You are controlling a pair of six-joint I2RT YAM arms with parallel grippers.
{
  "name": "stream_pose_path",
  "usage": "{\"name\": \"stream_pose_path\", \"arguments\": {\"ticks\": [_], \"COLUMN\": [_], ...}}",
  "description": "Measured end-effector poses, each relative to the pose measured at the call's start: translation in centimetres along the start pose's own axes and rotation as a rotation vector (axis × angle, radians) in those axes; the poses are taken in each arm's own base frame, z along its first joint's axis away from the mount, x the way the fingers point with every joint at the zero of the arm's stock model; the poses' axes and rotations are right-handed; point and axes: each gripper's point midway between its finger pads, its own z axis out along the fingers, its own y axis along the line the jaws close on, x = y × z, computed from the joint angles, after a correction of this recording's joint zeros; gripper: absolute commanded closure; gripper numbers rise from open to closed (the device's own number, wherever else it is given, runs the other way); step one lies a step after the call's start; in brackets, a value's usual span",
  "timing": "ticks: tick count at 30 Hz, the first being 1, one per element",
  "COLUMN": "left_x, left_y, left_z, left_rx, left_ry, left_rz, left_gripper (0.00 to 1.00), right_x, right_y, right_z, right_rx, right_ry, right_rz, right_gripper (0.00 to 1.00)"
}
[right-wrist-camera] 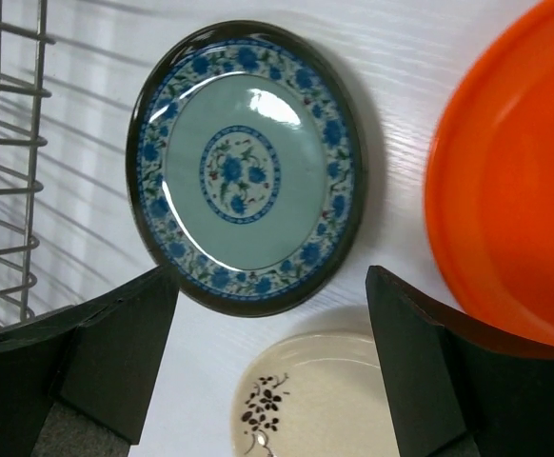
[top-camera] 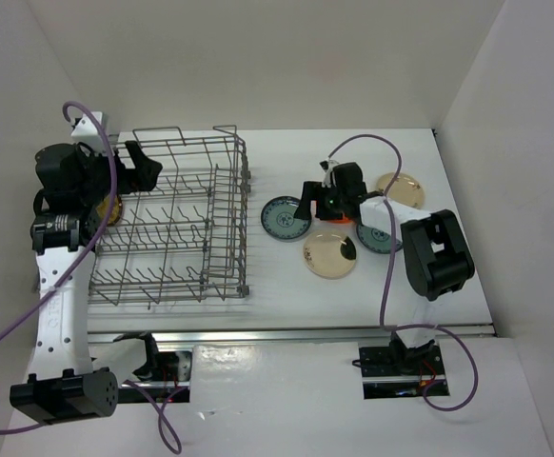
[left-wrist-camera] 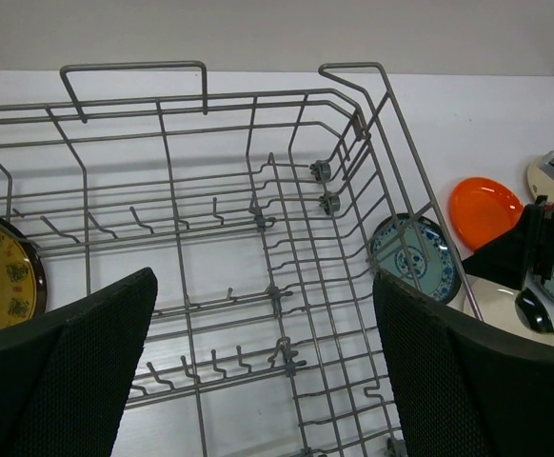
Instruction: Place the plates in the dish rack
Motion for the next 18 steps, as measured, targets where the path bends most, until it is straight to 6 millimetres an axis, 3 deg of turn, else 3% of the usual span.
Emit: {"name": "stream_pose_path", "arguments": {"ticks": [5, 10, 18], "left_x": [0.2, 0.4, 0.9], "left_y": [-0.1, -0.2, -0.4], "left_z": [0.0, 0.1, 0.3], "left_rx": [0.006, 0.013, 0.025], "left_ry": [0.004, 0.008, 0.019], "left_rz": [-0.001, -0.002, -0.02], "left_gripper": [0.0, 0.0, 0.0], "right_x": [-0.1, -0.1, 1.5], "right_y": [0.8, 0.1, -1.4], "right_z": [0.2, 0.6, 2.5], "right_rx": [0.004, 0.041, 0.073], "right_ry": [-0.001, 0.0, 0.054], "right_rz": [-0.017, -0.004, 0.021], "right_gripper": [0.16, 0.17, 0.2]}}
